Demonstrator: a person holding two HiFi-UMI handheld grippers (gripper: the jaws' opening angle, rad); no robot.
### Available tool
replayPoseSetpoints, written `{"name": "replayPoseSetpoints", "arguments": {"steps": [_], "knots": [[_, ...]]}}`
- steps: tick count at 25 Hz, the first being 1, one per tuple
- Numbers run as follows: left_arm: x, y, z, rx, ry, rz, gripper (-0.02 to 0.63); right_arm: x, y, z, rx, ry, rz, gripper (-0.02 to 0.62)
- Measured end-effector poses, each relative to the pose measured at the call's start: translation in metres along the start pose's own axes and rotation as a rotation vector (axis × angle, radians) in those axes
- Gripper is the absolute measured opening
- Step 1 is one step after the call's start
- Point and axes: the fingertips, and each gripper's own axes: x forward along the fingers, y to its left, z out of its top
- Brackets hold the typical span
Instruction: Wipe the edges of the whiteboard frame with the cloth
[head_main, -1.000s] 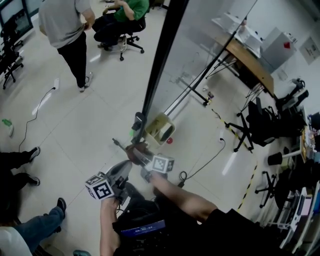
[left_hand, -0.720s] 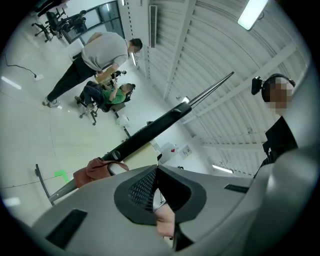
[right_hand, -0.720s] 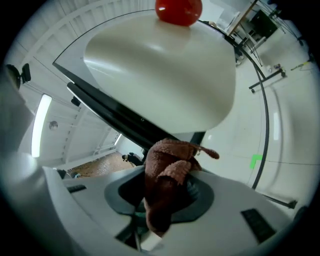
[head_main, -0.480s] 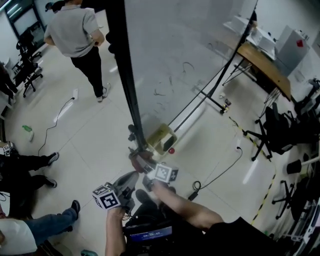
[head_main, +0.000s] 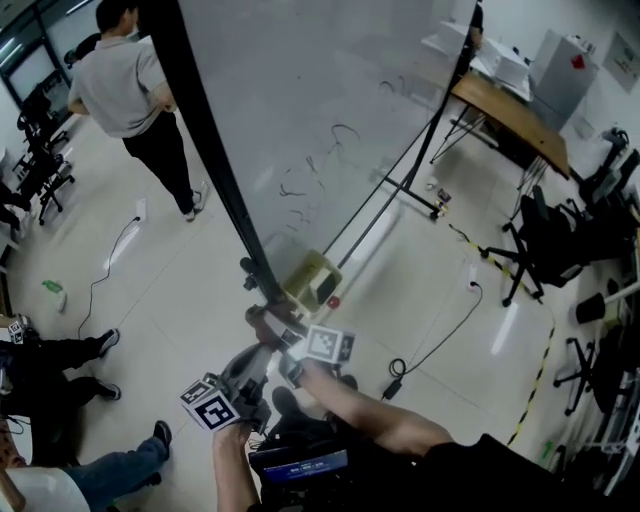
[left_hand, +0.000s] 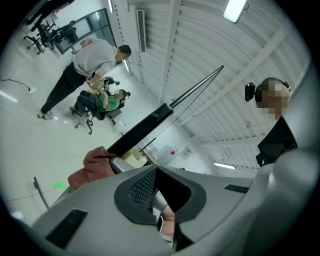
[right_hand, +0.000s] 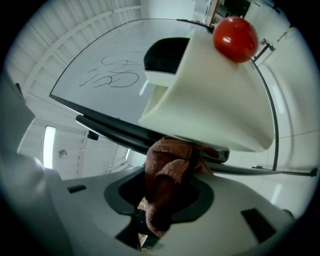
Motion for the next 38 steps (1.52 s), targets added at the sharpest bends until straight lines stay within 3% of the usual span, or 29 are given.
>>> {"name": "replayPoseSetpoints", "arguments": {"steps": [5,12,22,28,33,38], "knots": [[-0.004,-0.01,0.025,0.053,0.01,-0.075,-0.009,-0.001,0.011,0.005,-0.013,-0.072,-0.005,0.138],[-0.006,-0.019,0.053,0.115,0.028,-0.151,-0.009,0.013,0.075,0.017,-0.058,-0.143,0.095,0.138],[-0.006,-0.042,0.068,0.181,0.034,-0.259,-0.009,-0.005,0.141,0.036,-0.305,-0.193,0.186,0.138],[-0.011,-0.053,0.076,0.208,0.019,-0.282,-0.009,-0.014,0.145,0.034,-0.329,-0.192,0.225,0.138],[-0.014,-0.067,0.085,0.244,-0.003,-0.3,-0.009,-0.024,0.174,0.038,-0.476,-0.157,0.225,0.138],[-0.016,-0.074,0.089,0.265,-0.014,-0.31,-0.009,-0.021,0.206,0.043,-0.696,-0.126,0.226,0.138]]}}
